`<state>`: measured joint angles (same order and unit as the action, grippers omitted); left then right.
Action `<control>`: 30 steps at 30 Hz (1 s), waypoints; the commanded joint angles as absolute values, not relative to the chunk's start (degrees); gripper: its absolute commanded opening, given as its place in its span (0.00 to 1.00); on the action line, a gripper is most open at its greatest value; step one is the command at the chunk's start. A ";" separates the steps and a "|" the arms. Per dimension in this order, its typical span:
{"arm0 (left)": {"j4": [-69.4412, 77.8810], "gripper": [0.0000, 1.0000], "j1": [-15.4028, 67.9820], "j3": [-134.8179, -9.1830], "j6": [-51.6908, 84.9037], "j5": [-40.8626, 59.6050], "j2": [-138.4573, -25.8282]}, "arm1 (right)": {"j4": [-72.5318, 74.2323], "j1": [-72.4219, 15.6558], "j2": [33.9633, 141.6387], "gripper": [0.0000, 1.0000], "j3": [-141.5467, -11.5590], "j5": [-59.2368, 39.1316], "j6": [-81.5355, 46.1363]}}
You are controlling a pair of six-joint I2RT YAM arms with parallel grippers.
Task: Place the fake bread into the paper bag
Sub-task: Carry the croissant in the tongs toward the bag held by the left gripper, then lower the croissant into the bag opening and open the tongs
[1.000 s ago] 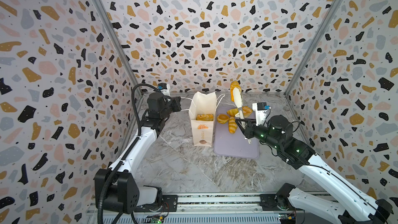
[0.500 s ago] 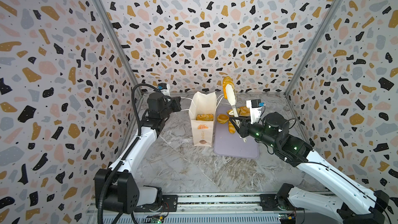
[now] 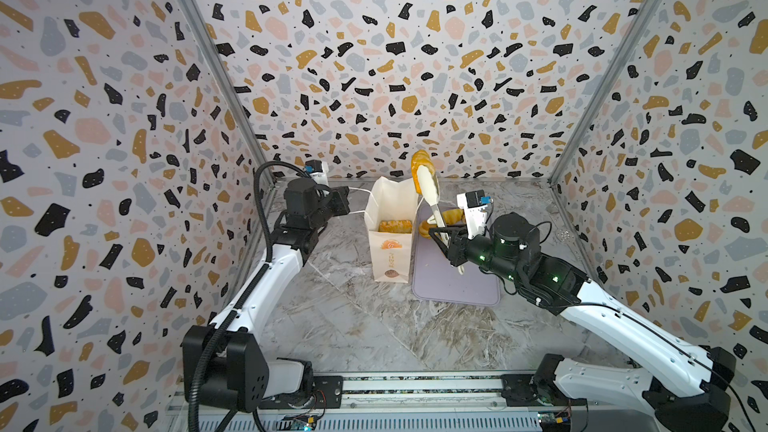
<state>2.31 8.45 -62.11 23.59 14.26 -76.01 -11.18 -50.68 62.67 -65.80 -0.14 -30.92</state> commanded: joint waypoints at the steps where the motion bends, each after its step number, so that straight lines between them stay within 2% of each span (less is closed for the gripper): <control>1: 4.48 0.00 8.79 -61.63 23.46 14.68 -74.97 | -9.88 -51.54 62.65 0.16 -69.54 0.88 -29.12; 30: 4.48 0.00 8.79 -61.65 23.52 14.77 -74.68 | -13.46 -54.66 69.95 0.16 -73.18 -0.09 -28.70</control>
